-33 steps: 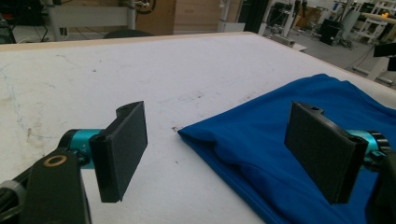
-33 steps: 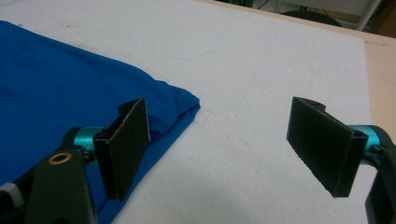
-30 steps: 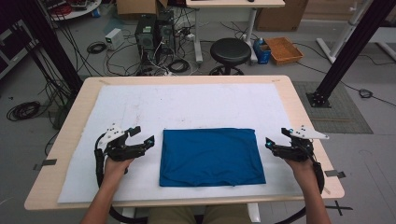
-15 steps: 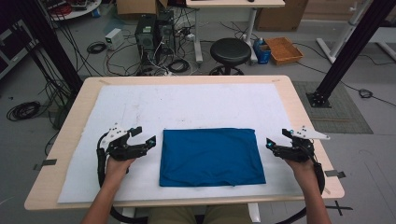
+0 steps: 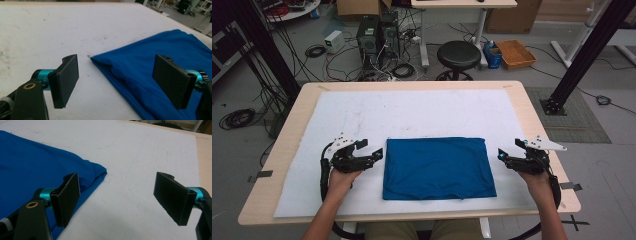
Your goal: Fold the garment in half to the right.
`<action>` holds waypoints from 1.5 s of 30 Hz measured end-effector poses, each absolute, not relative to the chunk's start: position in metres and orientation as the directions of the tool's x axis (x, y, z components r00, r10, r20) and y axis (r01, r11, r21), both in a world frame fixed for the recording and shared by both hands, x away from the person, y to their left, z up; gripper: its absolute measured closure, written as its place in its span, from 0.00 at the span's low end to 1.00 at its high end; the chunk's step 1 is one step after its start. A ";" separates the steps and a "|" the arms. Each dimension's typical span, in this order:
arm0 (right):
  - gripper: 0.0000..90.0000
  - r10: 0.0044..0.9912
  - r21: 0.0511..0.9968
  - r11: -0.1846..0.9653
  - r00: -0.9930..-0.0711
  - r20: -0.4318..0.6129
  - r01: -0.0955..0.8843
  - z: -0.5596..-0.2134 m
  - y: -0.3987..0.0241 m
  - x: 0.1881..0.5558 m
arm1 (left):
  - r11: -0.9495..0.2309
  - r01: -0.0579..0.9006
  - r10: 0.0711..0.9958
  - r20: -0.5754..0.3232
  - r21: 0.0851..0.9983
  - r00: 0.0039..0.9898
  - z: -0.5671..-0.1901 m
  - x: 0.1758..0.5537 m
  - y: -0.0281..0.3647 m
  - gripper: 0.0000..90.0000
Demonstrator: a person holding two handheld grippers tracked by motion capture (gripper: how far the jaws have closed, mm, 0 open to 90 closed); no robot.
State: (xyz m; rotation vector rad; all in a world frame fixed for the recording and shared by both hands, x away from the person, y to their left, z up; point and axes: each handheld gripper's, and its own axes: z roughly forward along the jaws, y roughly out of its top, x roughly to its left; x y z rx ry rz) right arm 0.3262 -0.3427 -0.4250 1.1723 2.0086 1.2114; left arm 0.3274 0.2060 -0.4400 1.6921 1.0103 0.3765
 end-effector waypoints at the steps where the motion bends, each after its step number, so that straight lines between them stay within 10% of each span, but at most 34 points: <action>1: 0.23 0.869 0.883 0.226 -0.495 0.008 0.412 -0.425 -0.342 0.327 | -0.076 0.445 0.770 -0.231 0.892 0.594 -0.440 0.326 0.204 0.24; 14: 0.23 0.852 0.878 0.240 -0.523 0.013 0.413 -0.428 -0.333 0.331 | -0.199 0.596 0.816 -0.206 0.778 0.541 -0.453 0.290 0.167 0.29; 30: 0.23 0.841 0.869 0.254 -0.540 0.018 0.424 -0.430 -0.328 0.333 | -0.286 0.560 0.840 -0.078 0.777 0.537 -0.453 0.249 0.149 0.45; 39: 0.23 0.820 0.876 0.277 -0.573 -0.001 0.395 -0.423 -0.314 0.331 | -0.309 0.528 0.800 -0.084 0.791 0.595 -0.454 0.240 0.144 0.87; 45: 0.23 0.773 0.895 0.277 -0.634 0.010 0.351 -0.409 -0.284 0.335 | -0.219 0.590 0.801 -0.202 0.777 0.563 -0.455 0.245 0.150 0.93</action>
